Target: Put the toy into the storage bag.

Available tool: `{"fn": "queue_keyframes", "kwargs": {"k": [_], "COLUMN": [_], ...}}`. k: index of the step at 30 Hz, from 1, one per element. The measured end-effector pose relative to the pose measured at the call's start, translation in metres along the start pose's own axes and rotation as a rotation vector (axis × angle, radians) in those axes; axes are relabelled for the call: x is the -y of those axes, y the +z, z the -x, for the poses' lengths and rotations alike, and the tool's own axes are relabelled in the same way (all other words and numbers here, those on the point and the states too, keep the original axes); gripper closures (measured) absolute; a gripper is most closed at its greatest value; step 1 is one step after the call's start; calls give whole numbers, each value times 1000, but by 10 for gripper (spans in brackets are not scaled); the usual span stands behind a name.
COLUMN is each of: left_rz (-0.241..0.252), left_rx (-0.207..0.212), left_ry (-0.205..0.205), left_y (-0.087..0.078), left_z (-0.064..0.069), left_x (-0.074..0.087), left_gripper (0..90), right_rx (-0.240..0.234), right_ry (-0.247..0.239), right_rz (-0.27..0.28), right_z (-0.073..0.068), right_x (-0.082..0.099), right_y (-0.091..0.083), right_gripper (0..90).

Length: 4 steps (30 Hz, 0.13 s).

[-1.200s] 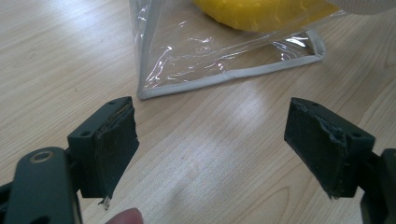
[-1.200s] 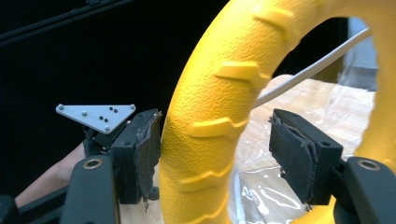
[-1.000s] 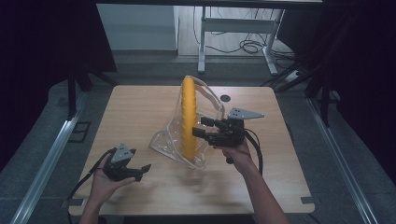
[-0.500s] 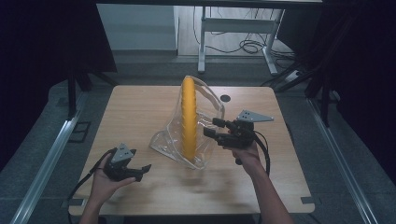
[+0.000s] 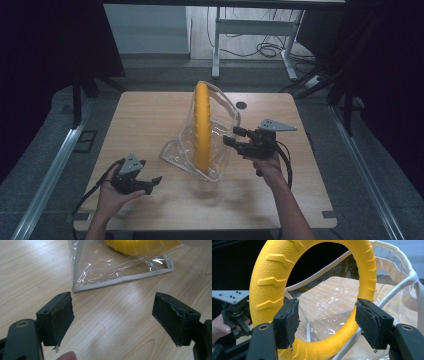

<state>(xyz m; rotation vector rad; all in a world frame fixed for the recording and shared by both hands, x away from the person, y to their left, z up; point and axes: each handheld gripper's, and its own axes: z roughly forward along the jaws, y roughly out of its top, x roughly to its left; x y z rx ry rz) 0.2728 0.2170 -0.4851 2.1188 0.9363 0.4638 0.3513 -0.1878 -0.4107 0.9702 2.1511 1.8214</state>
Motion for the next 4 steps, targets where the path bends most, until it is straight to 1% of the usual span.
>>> {"fn": "queue_keyframes", "kwargs": {"k": [4], "left_rz": [1], "left_rx": [-1], "left_ry": [-1], "left_y": [0], "left_z": [-1], "left_x": [0], "left_gripper": [171], "right_rx": [0], "right_ry": [-2], "right_rz": [1], "right_z": [0], "right_x": [0], "right_y": [0], "right_gripper": [354]}}
